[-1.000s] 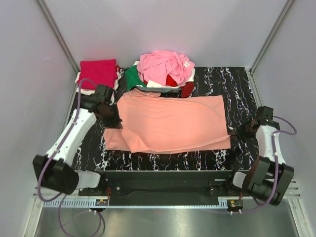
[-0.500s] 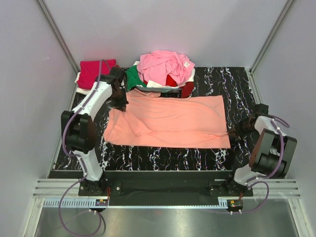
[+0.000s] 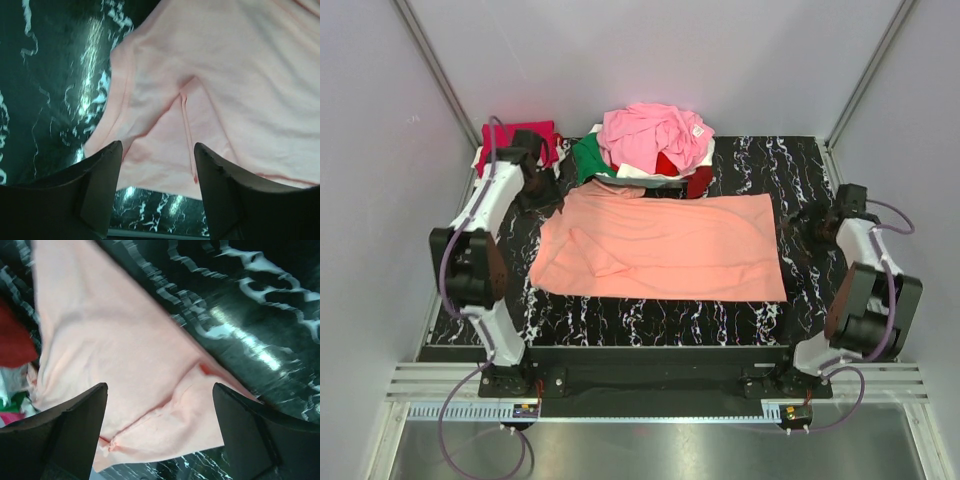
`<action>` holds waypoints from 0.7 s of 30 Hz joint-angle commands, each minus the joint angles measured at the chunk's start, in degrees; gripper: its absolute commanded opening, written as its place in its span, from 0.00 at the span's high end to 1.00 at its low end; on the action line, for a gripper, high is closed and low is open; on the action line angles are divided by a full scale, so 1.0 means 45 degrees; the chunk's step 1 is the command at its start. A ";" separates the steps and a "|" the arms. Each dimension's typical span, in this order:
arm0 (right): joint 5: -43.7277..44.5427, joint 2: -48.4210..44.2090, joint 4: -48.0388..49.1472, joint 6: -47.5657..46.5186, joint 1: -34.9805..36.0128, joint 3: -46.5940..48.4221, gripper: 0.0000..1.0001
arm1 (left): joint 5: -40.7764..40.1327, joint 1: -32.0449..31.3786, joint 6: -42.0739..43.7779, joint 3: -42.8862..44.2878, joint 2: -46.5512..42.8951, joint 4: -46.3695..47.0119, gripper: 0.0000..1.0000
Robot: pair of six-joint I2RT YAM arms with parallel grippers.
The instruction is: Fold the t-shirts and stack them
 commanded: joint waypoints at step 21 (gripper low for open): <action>0.3660 0.7311 -0.2028 -0.5418 1.6900 1.1391 0.27 | 0.2901 0.1337 -0.4151 -1.3212 -0.7394 0.6622 0.51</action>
